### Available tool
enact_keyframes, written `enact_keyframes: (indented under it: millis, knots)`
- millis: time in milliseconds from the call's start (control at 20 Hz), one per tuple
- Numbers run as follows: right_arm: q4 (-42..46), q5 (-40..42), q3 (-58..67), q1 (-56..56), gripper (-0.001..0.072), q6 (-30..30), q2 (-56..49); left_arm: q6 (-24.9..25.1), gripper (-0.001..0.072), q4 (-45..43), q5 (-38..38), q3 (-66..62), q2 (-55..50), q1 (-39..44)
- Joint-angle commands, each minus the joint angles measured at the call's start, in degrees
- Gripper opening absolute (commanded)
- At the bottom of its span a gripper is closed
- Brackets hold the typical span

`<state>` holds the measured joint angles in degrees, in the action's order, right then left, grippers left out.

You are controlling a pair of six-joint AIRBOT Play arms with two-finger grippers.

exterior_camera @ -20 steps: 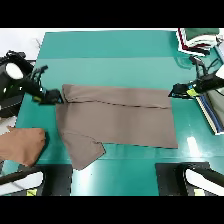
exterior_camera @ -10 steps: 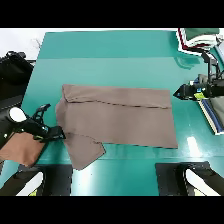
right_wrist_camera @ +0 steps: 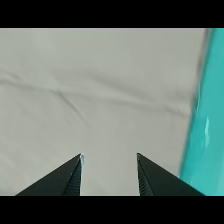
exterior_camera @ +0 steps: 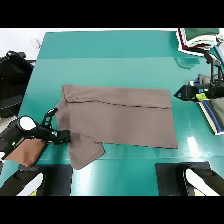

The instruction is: Fold the shirts.

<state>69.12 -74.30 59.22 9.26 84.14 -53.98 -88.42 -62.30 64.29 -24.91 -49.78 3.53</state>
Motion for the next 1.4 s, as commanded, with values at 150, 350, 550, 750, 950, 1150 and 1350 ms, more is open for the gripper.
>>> enact_keyframes:
  millis: [150,350,550,750,950,1150,1350]
  knots:
    - [8.4,-14.8,-14.5,17.0,0.0601,-3.9,0.0,1.5,0.0026,0.6,2.8,-4.9,0.2,0.4]
    - [3.9,-13.2,-27.8,24.5,0.053,-6.5,0.0,1.9,0.0026,0.7,2.1,-5.8,0.2,0.4]
    - [0.7,-8.7,-33.9,20.6,0.0505,-6.4,0.0,1.9,0.0026,0.7,2.1,-5.8,0.2,0.4]
    - [-2.1,-5.0,-34.4,15.1,0.0399,-5.6,0.0,1.9,0.0026,0.6,2.2,-5.8,0.1,0.4]
    - [-2.0,-4.8,-34.2,10.2,0.0077,-6.3,0.0,1.9,0.0026,0.6,2.7,-5.8,0.2,0.4]
    - [3.5,-9.1,-30.6,5.4,0.0016,-6.2,1.0,-0.7,0.0025,-3.9,6.8,-5.9,8.3,0.4]
    - [9.6,-16.6,-25.2,3.6,0.0015,-5.5,7.8,-4.6,0.0025,-5.6,18.7,-6.4,18.9,0.4]
